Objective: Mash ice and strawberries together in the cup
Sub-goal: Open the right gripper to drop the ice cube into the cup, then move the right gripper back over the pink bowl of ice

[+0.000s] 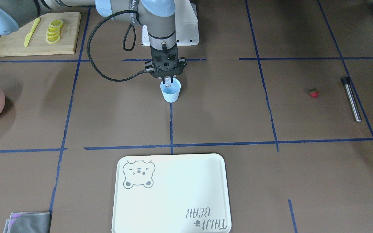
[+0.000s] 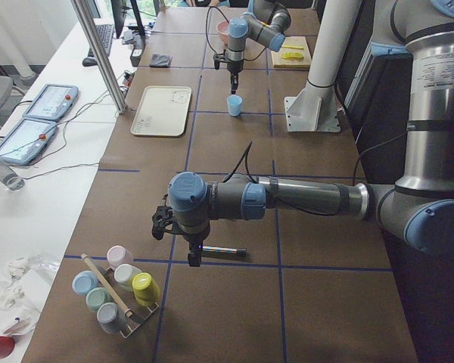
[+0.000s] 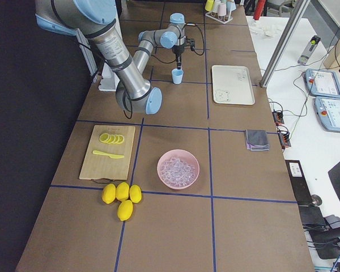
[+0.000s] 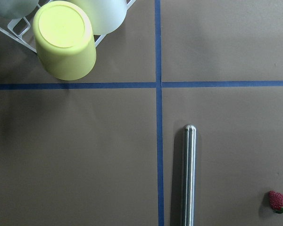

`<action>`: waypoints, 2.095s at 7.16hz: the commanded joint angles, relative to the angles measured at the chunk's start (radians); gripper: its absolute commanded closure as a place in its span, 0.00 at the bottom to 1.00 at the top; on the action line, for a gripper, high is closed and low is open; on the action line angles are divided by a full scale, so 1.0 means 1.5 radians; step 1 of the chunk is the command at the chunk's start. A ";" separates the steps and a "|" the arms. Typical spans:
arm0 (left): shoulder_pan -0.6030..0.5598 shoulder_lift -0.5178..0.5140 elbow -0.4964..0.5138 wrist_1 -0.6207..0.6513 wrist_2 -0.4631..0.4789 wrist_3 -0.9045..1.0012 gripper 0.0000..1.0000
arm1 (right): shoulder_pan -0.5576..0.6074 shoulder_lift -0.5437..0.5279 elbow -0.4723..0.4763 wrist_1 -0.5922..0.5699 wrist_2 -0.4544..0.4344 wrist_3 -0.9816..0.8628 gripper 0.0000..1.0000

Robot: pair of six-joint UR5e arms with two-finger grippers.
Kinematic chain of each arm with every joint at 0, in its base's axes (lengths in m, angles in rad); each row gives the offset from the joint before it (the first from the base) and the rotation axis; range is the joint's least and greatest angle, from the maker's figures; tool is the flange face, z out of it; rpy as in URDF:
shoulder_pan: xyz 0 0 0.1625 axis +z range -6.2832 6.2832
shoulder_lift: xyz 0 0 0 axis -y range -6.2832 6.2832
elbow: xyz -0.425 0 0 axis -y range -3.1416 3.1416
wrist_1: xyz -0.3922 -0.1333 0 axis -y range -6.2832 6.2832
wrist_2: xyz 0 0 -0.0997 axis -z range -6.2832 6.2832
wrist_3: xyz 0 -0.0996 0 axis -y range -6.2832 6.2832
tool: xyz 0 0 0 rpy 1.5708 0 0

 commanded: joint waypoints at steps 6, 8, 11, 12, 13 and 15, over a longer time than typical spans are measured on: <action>0.000 0.000 0.000 0.000 -0.001 0.000 0.00 | -0.013 0.007 -0.013 -0.001 0.000 0.013 0.04; 0.000 -0.001 -0.001 0.000 -0.001 -0.001 0.00 | -0.011 0.009 -0.005 -0.003 0.001 0.015 0.02; 0.000 -0.001 -0.001 0.000 -0.001 -0.001 0.00 | 0.067 -0.060 0.171 -0.117 0.010 0.008 0.01; 0.000 -0.001 0.000 0.000 -0.001 -0.003 0.00 | 0.115 -0.156 0.268 -0.114 0.025 -0.050 0.01; 0.000 -0.001 -0.001 0.000 -0.001 -0.003 0.00 | 0.172 -0.217 0.306 -0.112 0.065 -0.138 0.01; 0.000 -0.002 -0.012 0.000 -0.001 -0.004 0.00 | 0.290 -0.385 0.313 -0.005 0.153 -0.278 0.01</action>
